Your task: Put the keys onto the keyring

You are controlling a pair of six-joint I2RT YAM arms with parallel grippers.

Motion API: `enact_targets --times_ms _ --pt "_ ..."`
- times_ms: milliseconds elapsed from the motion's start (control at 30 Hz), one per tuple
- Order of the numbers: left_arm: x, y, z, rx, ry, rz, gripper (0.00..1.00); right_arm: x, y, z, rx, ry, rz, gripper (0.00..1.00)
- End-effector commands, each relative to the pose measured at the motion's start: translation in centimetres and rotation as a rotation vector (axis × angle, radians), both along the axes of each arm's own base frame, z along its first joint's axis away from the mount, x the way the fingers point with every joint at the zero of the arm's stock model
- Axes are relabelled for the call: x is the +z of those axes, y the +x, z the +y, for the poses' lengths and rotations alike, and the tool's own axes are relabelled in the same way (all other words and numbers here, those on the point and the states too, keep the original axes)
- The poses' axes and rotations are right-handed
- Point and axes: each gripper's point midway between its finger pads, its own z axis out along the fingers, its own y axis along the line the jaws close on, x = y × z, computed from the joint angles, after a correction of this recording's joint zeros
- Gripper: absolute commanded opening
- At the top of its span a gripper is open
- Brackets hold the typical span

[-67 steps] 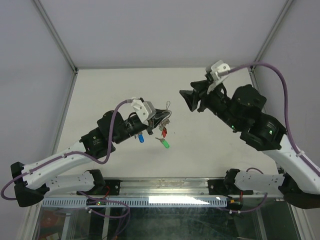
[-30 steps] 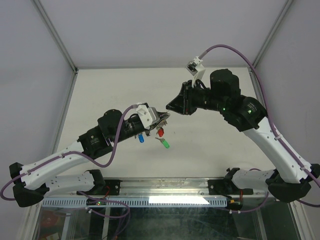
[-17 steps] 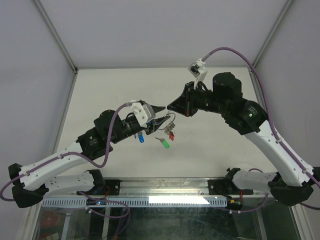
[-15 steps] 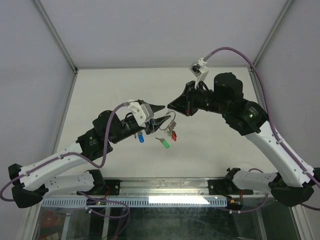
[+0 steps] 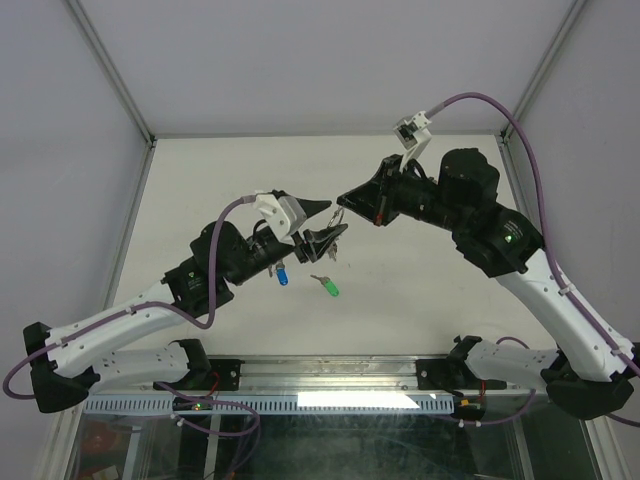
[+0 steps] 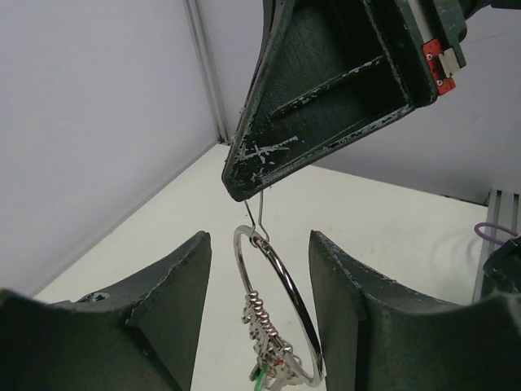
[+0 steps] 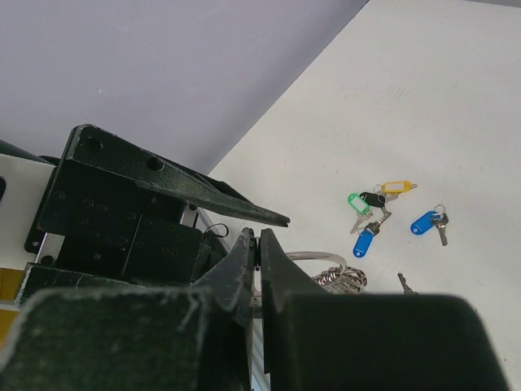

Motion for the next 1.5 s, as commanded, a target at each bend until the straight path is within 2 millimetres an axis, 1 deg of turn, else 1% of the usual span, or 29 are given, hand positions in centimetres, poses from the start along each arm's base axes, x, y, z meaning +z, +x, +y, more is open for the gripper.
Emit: enact_targets --times_ms 0,167,400,667,867,967,1200,1233,1267,1300,1333,1367,1467 --pt "1.8 0.6 0.4 0.047 -0.084 -0.007 0.5 3.3 0.1 -0.2 -0.02 0.103 -0.075 0.0" --pt "2.0 1.0 0.8 0.075 -0.093 -0.013 0.45 3.1 0.2 -0.2 -0.024 0.1 -0.073 0.0" --pt "2.3 1.1 0.6 0.078 -0.091 -0.03 0.36 2.6 0.5 -0.2 -0.034 0.095 -0.061 0.0" --pt "2.3 1.1 0.2 0.065 -0.078 -0.047 0.19 2.4 0.5 -0.1 -0.033 0.096 -0.055 0.0" --pt "1.8 0.7 -0.6 0.024 -0.03 -0.057 0.0 2.5 0.4 -0.2 -0.037 0.102 -0.057 0.0" --pt "1.4 0.5 -0.9 0.003 -0.003 -0.06 0.0 2.6 0.4 -0.3 -0.038 0.104 -0.058 0.0" --pt "0.9 0.5 -0.7 0.006 0.051 -0.084 0.0 3.0 0.4 -0.7 -0.056 0.125 -0.076 0.0" --pt "0.8 0.5 -0.6 0.006 0.06 -0.089 0.0 3.1 0.4 -0.7 -0.056 0.131 -0.078 0.04" --pt "0.8 0.5 -0.6 0.008 0.069 -0.092 0.0 3.2 0.3 -0.7 -0.058 0.137 -0.082 0.11" --pt "0.8 0.5 -0.5 0.01 0.075 -0.097 0.0 3.2 0.3 -0.7 -0.058 0.141 -0.082 0.21" --pt "0.8 0.5 -0.5 0.01 0.08 -0.1 0.0 3.2 0.3 -0.7 -0.059 0.144 -0.083 0.29" --pt "0.8 0.4 -0.4 0.011 0.086 -0.103 0.0 3.3 0.3 -0.9 -0.063 0.149 -0.087 0.35" --pt "0.8 0.4 -0.2 0.013 0.093 -0.11 0.0 3.6 0.3 -1.2 -0.079 0.161 -0.098 0.41"
